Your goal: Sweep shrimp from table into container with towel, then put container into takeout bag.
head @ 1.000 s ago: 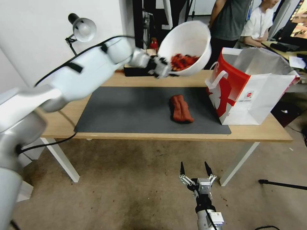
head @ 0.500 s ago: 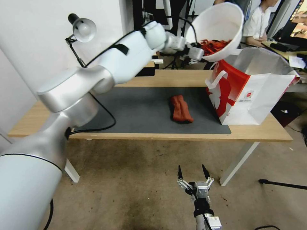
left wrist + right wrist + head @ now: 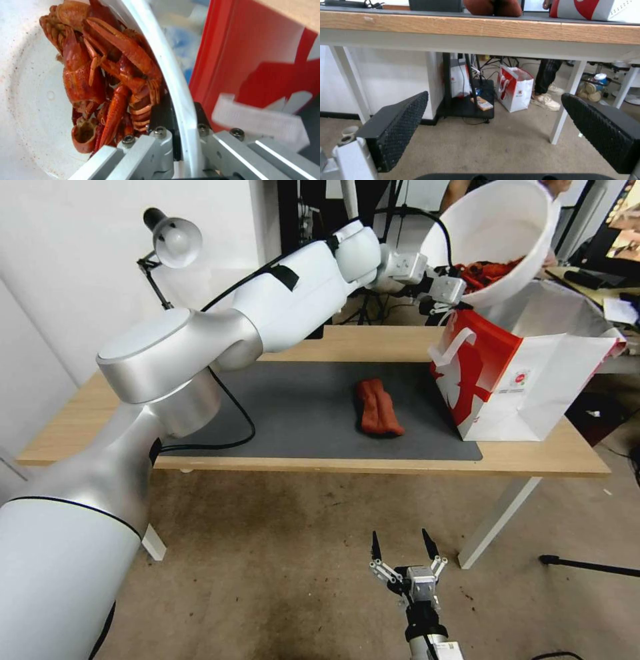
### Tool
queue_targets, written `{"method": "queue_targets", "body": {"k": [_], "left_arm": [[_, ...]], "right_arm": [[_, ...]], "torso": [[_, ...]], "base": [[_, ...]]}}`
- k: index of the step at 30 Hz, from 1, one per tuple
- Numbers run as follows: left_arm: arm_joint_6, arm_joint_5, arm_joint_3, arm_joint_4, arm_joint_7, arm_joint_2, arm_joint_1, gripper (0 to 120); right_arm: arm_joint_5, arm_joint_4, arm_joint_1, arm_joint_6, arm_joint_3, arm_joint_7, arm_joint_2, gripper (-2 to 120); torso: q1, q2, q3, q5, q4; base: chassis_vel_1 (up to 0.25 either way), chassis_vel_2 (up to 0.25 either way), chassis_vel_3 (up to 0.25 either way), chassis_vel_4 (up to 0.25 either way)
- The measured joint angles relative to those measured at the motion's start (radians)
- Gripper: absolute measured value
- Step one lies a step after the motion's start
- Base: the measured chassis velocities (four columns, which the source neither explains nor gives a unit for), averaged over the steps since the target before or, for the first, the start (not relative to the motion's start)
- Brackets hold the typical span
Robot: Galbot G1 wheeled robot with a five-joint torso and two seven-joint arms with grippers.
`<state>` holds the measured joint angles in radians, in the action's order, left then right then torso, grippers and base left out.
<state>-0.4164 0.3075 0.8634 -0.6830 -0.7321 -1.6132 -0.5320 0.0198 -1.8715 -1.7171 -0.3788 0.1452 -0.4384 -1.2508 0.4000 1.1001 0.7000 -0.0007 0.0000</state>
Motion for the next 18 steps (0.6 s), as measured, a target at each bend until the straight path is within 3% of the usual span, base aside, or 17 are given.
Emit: {"method": "queue_targets", "body": {"k": [5, 13, 18], "left_arm": [[0.015, 0.056, 0.052, -0.037, 0.046, 0.002, -0.018, 0], [0.025, 0.087, 0.083, -0.076, 0.097, 0.004, -0.022, 0], [0.025, 0.099, 0.103, -0.106, 0.099, 0.004, -0.02, 0]], "right_arm": [[0.0, 0.005, 0.002, 0.0, -0.001, 0.0, -0.001, 100], [-0.001, 0.015, 0.004, -0.003, -0.001, 0.0, -0.003, 100], [-0.003, 0.02, 0.002, -0.008, -0.001, 0.0, -0.001, 100]], "torso": [[0.0, 0.0, 0.0, 0.0006, 0.0001], [0.0, 0.0, 0.0, 0.0008, 0.0002], [0.0, 0.0, 0.0, 0.0008, 0.0]], "base": [[0.0, 0.0, 0.0, 0.0], [0.0, 0.0, 0.0, 0.0], [0.0, 0.0, 0.0, 0.0]]}}
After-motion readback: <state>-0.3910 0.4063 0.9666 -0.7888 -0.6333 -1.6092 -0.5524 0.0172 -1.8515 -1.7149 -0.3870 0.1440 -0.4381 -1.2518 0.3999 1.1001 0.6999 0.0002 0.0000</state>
